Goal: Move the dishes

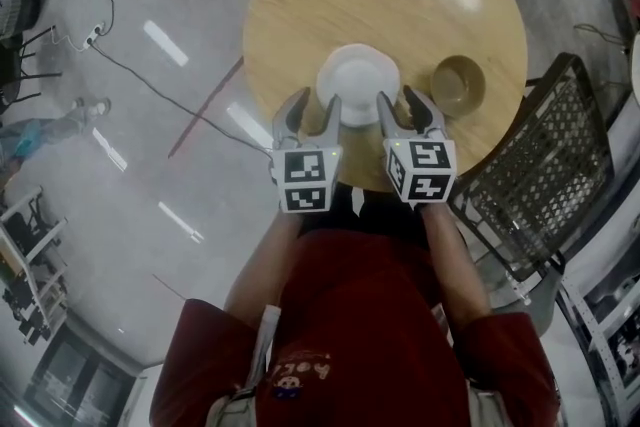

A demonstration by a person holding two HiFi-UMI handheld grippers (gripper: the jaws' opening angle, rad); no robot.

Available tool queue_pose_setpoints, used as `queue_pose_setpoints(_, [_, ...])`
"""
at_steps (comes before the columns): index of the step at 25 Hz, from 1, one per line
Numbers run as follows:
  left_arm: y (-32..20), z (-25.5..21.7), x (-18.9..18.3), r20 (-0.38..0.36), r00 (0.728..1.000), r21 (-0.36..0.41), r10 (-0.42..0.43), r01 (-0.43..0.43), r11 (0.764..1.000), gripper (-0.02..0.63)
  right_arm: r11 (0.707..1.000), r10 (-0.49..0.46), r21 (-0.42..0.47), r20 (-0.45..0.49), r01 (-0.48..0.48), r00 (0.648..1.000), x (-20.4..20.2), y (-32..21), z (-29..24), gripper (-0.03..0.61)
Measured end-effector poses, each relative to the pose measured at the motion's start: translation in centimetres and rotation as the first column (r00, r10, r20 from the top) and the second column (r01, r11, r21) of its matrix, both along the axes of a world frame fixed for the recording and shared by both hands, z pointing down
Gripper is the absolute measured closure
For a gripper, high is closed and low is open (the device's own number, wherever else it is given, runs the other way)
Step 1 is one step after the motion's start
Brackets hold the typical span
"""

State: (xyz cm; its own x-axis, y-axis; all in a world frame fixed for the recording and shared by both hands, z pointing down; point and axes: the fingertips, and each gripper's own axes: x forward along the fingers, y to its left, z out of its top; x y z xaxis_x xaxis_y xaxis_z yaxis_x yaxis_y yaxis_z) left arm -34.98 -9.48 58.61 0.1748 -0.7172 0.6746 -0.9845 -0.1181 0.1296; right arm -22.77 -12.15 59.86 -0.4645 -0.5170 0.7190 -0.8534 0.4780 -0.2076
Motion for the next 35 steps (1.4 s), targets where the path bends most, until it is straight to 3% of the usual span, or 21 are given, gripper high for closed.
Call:
queue_pose_setpoints(10, [-0.5,2.9,0.0,-0.040,0.999,-0.080,-0.003,0.000,0.997,0.420,0.998,0.018,-0.065,-0.045,-0.021,0.999,0.0,-0.5,2.6,0.408])
queue_pose_setpoints(17, [-0.9,3.4,0.3,0.011,0.999,-0.093,0.035,-0.034,0.995,0.449,0.998,0.012,-0.065,-0.067,-0.017,0.998,-0.2,-0.8,2.7,0.408])
queue_pose_setpoints(22, [-0.8,3.5,0.2,-0.009,1.000,-0.110,0.027,-0.028,0.994,0.454,0.998,0.009,-0.064,-0.076,-0.014,0.997,-0.5,-0.4,2.6,0.426])
queue_pose_setpoints(35, [-1.6,0.1,-0.3,-0.019,0.999,-0.031,0.039,-0.039,0.999,0.454,0.999,0.051,0.008,-0.043,-0.050,0.998,-0.9,-0.7,-0.5,0.426])
